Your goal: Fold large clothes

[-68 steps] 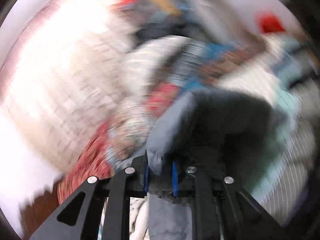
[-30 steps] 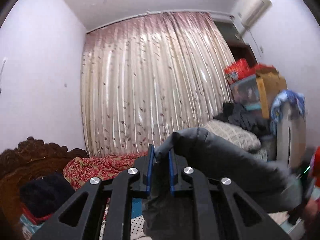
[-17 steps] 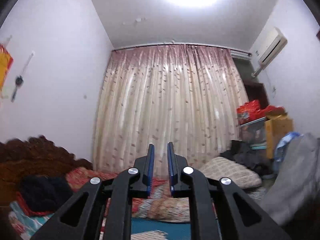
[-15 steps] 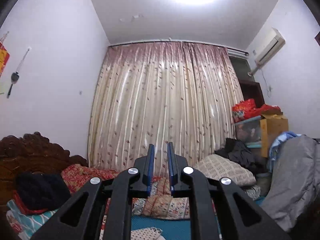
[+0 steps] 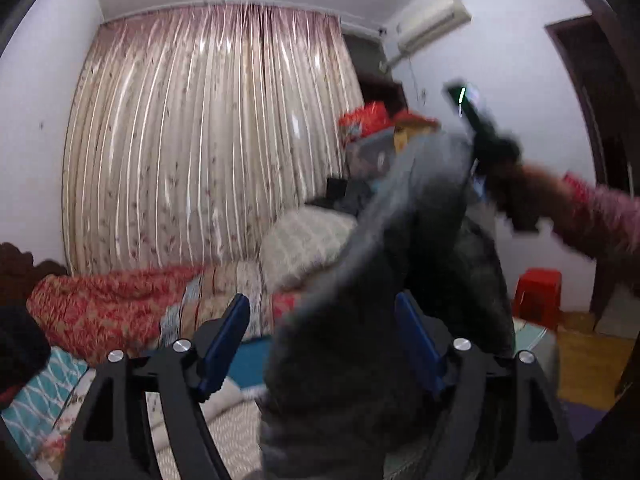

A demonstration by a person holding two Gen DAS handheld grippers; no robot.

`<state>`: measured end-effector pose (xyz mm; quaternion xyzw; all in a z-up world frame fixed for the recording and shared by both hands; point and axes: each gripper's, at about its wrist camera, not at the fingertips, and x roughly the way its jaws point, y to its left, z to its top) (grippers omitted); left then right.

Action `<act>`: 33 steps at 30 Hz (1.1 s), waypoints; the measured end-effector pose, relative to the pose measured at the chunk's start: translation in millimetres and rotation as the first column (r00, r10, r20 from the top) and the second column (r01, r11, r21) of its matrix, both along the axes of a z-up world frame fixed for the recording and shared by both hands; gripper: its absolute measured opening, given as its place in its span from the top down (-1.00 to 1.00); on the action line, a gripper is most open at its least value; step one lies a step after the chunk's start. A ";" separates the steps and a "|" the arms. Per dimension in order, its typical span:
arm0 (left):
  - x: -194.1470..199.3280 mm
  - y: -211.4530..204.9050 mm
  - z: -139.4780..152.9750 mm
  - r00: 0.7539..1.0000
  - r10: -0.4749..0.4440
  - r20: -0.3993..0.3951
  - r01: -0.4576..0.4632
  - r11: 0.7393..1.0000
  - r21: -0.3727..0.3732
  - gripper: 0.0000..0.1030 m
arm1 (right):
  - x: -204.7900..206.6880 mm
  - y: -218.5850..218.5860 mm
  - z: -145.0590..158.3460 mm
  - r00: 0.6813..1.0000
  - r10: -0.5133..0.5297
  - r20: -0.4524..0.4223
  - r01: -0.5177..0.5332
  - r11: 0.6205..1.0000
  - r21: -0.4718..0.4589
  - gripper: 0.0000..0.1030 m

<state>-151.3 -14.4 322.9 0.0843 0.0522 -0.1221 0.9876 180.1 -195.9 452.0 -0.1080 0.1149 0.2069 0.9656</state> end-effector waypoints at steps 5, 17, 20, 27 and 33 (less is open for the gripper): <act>42.9 8.7 -23.8 0.990 0.007 -0.140 -0.018 0.997 -0.077 1.00 | -19.1 -16.1 7.6 1.000 0.015 0.017 -0.016 0.999 0.037 0.83; 57.5 -14.9 -64.1 0.971 -0.085 -0.226 0.064 0.993 -0.096 0.69 | -47.6 -53.5 19.6 0.998 0.008 0.059 -0.013 0.997 0.072 0.83; 43.2 -5.2 -33.2 0.993 -0.018 -0.118 0.004 0.993 -0.114 0.64 | -61.5 -67.4 32.0 0.996 0.015 0.089 -0.026 0.991 0.128 0.83; 4.0 30.9 82.6 0.984 0.066 0.166 -0.034 0.981 -0.191 0.64 | -115.4 -87.9 72.0 0.974 0.056 0.221 -0.098 0.979 0.180 0.83; -14.2 31.2 143.5 0.945 0.107 0.309 -0.055 0.984 -0.171 0.63 | -132.9 -93.7 83.9 0.965 0.065 0.255 -0.117 0.974 0.192 0.83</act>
